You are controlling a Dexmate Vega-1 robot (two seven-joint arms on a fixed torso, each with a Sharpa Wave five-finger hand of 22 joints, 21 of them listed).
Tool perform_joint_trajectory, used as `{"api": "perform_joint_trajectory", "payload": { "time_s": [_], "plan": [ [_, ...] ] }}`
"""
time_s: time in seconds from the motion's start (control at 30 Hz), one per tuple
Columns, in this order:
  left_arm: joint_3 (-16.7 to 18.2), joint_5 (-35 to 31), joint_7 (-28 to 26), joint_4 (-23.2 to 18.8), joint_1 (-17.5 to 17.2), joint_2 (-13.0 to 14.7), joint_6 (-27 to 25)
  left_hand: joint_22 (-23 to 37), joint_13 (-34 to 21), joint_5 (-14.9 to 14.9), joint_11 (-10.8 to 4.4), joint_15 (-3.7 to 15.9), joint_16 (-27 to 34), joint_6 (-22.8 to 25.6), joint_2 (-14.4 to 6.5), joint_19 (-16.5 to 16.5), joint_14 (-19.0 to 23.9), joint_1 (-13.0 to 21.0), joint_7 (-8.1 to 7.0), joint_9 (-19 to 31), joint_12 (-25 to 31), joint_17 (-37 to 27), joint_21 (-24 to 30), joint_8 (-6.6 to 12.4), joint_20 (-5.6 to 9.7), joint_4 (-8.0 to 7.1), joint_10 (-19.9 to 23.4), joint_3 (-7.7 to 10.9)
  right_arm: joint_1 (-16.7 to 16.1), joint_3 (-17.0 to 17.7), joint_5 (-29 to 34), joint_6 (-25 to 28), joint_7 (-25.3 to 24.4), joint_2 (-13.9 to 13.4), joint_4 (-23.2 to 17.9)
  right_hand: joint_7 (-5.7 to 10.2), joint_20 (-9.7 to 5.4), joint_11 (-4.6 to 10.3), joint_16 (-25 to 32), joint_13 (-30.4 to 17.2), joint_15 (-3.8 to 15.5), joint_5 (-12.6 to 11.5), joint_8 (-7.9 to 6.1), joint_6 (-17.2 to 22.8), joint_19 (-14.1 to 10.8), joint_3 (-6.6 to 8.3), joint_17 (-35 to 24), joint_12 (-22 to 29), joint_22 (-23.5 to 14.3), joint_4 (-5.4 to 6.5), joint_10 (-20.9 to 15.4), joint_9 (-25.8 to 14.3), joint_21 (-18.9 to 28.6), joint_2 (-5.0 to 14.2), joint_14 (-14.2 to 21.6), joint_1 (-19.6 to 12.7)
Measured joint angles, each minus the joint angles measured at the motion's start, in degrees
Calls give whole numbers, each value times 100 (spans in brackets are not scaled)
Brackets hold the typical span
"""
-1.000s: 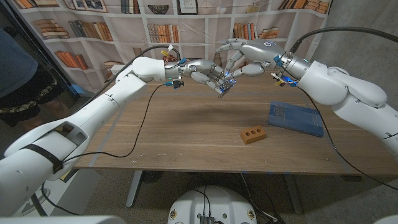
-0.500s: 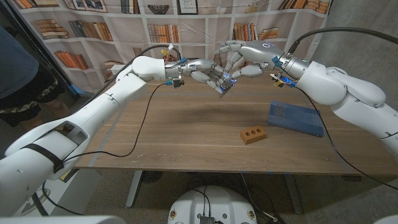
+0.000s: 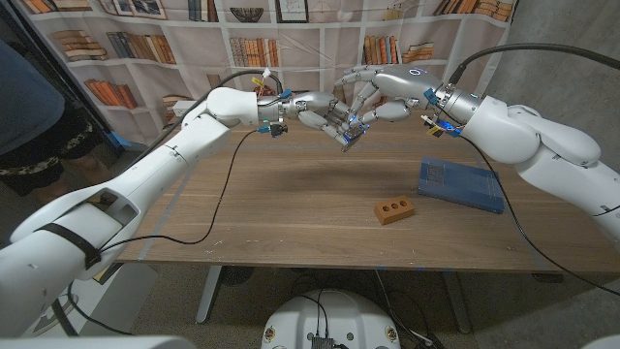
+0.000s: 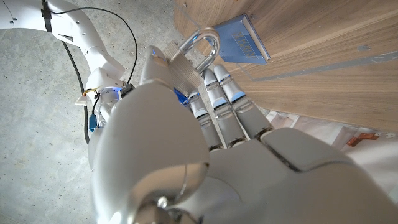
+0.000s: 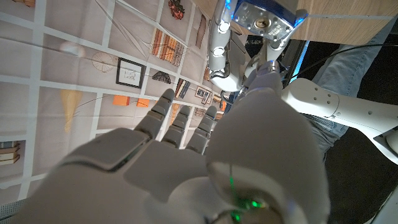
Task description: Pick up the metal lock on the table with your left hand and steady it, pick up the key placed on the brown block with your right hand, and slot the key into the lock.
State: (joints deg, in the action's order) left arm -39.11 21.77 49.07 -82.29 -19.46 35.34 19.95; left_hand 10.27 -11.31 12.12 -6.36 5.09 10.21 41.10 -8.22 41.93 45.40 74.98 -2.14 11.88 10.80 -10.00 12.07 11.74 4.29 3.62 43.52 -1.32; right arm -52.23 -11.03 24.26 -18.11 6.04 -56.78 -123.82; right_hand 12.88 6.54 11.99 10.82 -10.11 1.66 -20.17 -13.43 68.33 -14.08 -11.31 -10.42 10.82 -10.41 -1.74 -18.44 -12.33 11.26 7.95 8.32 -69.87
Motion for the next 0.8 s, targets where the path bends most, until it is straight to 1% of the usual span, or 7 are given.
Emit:
{"api": "perform_joint_trajectory", "payload": {
  "time_s": [0.13,0.4,0.53,0.6,0.8],
  "plan": [
    [-3,16,14,14,2,-11,0,0,0,0,0,-9,0,-1,0,0,-9,0,0,0,0,0,0,0,0,0,0,0,-11,0,-9,28,19,-18,-1,0,0,0,0,0,29,0,0,0,0,0,0,0,0,0,0,-8,0,0,29,0],
    [-6,43,33,49,2,-29,0,0,0,0,0,-9,0,-19,1,0,-9,1,-2,0,0,0,0,0,0,1,0,-1,2,-20,-48,73,61,-39,-4,-8,-21,0,0,0,29,0,0,-9,-21,-24,0,21,0,24,0,-9,0,0,29,0],
    [-8,50,36,61,2,-30,0,0,0,0,0,1,0,-24,1,0,-19,1,-5,-1,-1,0,0,0,0,1,0,-1,14,-32,-60,89,75,-48,-3,-8,-22,21,0,0,61,0,1,-9,-22,-24,0,21,0,24,-21,-23,0,0,61,0],
    [-9,52,41,67,2,-31,0,0,1,0,0,1,0,-19,1,0,-19,1,0,-2,-1,0,0,0,0,1,0,-1,16,-34,-68,97,80,-50,-3,-9,-51,21,0,0,61,0,1,-9,-54,-24,0,21,0,24,-21,-34,0,0,61,0],
    [-13,58,65,97,15,-39,3,0,1,0,0,1,0,-18,1,0,-19,1,2,-4,-1,0,0,-2,0,1,0,-1,23,-43,-80,132,93,-66,-4,12,-31,21,0,0,41,0,1,-31,-74,-40,0,21,0,40,-21,-36,0,0,83,0]
  ]
}}
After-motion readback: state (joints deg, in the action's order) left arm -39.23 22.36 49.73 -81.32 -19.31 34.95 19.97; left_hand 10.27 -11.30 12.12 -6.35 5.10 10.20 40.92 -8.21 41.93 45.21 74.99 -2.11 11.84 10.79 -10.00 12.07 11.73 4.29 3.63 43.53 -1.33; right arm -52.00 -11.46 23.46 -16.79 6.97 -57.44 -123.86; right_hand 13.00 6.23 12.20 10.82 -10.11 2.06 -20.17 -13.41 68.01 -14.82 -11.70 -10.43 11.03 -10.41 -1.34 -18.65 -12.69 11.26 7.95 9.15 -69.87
